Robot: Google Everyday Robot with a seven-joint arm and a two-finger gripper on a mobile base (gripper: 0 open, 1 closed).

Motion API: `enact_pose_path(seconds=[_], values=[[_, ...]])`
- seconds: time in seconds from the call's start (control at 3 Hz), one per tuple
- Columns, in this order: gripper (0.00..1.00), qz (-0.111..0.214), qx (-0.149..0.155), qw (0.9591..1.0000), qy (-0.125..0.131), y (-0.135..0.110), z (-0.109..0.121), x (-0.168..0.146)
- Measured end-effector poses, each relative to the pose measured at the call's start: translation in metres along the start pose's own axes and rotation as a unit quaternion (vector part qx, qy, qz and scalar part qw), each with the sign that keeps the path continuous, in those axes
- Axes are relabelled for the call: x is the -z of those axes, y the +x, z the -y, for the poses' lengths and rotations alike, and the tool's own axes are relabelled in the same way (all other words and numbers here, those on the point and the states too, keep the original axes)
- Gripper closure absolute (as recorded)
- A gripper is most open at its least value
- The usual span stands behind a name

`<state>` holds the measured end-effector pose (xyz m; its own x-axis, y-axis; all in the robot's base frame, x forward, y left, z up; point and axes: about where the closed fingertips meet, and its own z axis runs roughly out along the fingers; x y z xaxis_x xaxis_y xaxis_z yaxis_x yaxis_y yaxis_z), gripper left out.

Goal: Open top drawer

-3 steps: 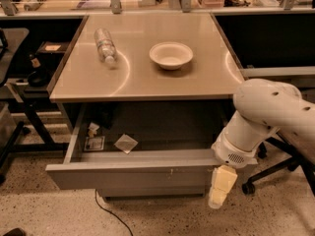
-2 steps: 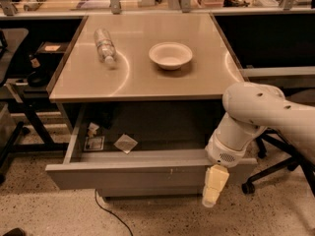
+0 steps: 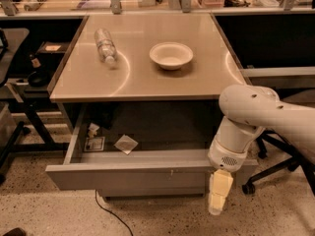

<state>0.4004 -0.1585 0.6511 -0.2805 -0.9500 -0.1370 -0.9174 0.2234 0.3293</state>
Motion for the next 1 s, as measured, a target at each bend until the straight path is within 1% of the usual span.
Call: enact_pose_path(seconds=[0.33,1.0], values=[[0.00,-0.012,0.008,0.9998,-0.017,0.013,-0.015,0.009],[0.00,-0.027,0.016,0.9990,-0.031,0.034,-0.036,0.022]])
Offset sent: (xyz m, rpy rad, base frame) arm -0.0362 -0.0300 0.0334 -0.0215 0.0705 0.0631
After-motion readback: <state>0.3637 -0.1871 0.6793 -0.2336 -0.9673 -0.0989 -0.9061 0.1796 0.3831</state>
